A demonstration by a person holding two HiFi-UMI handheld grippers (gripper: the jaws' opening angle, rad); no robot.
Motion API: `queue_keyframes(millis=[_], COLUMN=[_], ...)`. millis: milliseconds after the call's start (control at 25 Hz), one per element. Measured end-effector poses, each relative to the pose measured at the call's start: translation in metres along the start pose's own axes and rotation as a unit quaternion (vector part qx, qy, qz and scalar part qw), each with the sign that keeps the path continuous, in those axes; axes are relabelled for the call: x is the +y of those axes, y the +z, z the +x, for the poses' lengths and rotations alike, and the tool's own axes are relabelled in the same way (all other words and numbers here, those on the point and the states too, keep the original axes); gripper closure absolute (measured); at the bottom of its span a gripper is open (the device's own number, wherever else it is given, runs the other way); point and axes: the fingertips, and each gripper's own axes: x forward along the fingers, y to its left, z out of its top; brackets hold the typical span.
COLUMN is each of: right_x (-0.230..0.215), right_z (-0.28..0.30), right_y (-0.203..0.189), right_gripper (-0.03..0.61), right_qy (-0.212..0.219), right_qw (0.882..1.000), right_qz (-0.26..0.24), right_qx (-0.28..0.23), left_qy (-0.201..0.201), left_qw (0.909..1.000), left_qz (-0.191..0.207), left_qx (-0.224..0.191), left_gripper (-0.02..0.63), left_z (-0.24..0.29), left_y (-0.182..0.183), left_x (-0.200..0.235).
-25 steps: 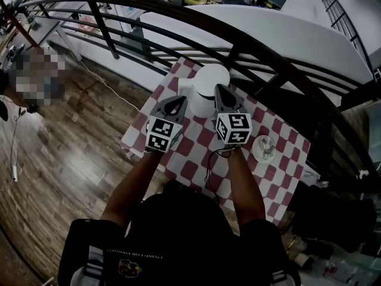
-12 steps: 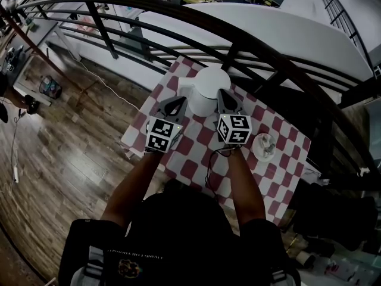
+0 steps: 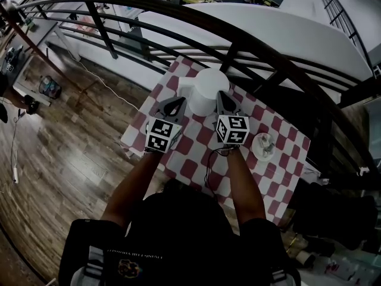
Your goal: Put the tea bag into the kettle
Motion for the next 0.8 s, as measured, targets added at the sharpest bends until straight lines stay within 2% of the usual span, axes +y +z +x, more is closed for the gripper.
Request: queue_keyframes(millis=[320,480,800], right_x=[0.000,0.009,0.023], right_z=[-0.001,-0.011,-0.081], right_y=[-0.001,0.000,0.008], right_gripper=[0.568,0.568,0.568], right_qy=[-0.012,0.006,-0.008], right_qw=[1.000,1.000,0.999], right_qz=[0.008,0.022,0.031], right_qx=[-0.001,0.019,0.010], left_qy=[-0.005,-0.009,-0.033], left_qw=[1.0000,0.9999,0.9989], left_qz=[-0.001,-0.005,0.003], left_qx=[0.003,0.002,-0.031], left_gripper=[0.610,0.609,0.611], left_z=[-0.004,-0.014,-0.046], left_y=[-0.001,-0.002,0.041], left_x=[-0.005,-0.007,-0.023])
